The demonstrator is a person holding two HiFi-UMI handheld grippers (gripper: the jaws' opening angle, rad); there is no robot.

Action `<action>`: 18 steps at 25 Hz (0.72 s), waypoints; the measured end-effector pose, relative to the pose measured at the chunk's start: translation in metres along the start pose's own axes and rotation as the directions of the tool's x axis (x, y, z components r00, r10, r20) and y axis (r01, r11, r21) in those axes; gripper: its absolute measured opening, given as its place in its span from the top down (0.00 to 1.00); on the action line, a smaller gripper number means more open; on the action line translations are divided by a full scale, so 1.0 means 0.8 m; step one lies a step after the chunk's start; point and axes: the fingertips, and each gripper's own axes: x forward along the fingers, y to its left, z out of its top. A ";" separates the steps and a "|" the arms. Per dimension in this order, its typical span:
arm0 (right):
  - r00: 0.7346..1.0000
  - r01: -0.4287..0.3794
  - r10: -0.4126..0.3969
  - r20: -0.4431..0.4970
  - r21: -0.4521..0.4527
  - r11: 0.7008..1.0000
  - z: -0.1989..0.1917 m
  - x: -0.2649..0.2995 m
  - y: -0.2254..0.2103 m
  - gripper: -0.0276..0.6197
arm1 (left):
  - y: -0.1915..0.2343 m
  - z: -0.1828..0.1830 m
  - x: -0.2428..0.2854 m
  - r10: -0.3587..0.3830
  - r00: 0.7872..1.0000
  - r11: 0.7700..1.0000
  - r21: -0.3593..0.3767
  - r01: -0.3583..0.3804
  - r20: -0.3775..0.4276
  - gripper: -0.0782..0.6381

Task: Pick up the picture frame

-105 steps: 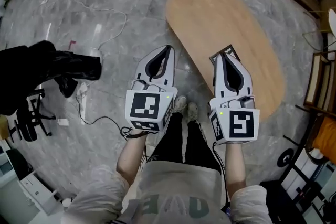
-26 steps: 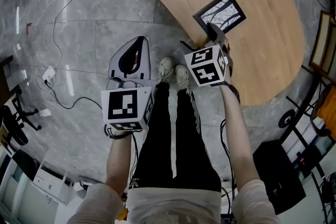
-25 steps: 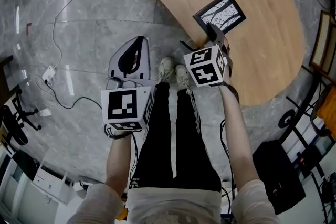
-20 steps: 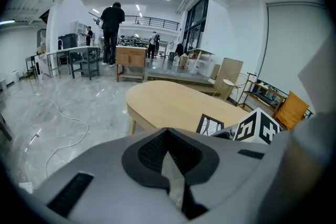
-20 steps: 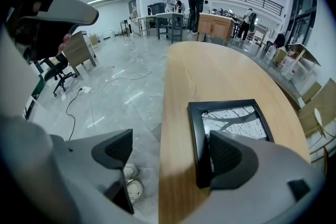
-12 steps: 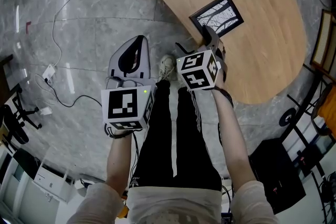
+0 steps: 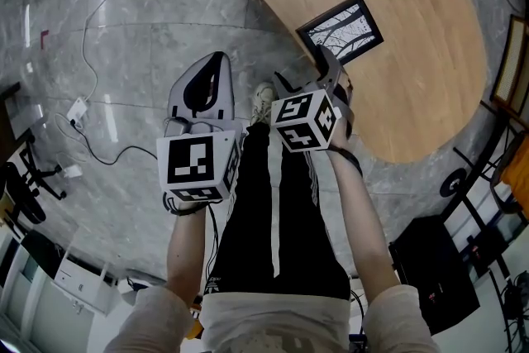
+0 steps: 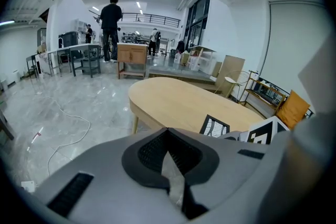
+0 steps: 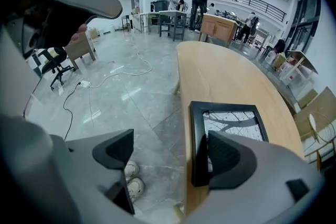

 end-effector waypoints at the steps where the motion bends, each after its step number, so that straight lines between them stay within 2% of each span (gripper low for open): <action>1: 1.000 0.001 -0.001 0.000 0.003 1.000 0.000 0.000 0.002 0.26 | 0.002 0.000 0.000 0.002 1.000 1.000 -0.003 -0.002 -0.001 0.88; 3: 1.000 0.011 -0.011 0.001 0.007 1.000 0.000 0.000 0.004 0.28 | 0.006 -0.001 0.001 0.006 1.000 1.000 -0.012 -0.006 -0.002 0.88; 5: 0.999 0.046 -0.046 0.007 0.016 0.999 0.000 -0.002 0.003 0.36 | 0.010 -0.004 0.001 0.009 1.000 1.000 -0.015 -0.009 -0.004 0.88; 8: 0.992 0.123 -0.124 0.021 0.058 0.991 -0.003 -0.011 -0.009 0.67 | 0.012 -0.006 0.000 0.009 1.000 1.000 -0.016 -0.009 -0.007 0.88; 10: 0.987 0.158 -0.160 0.022 0.075 0.985 -0.004 -0.014 -0.018 0.78 | 0.013 -0.005 0.000 0.011 1.000 1.000 -0.020 -0.011 -0.007 0.88; 18: 0.977 0.210 -0.211 0.025 0.019 0.977 -0.003 -0.015 -0.016 0.82 | 0.019 -0.011 0.001 0.020 1.000 1.000 -0.023 -0.020 -0.015 0.88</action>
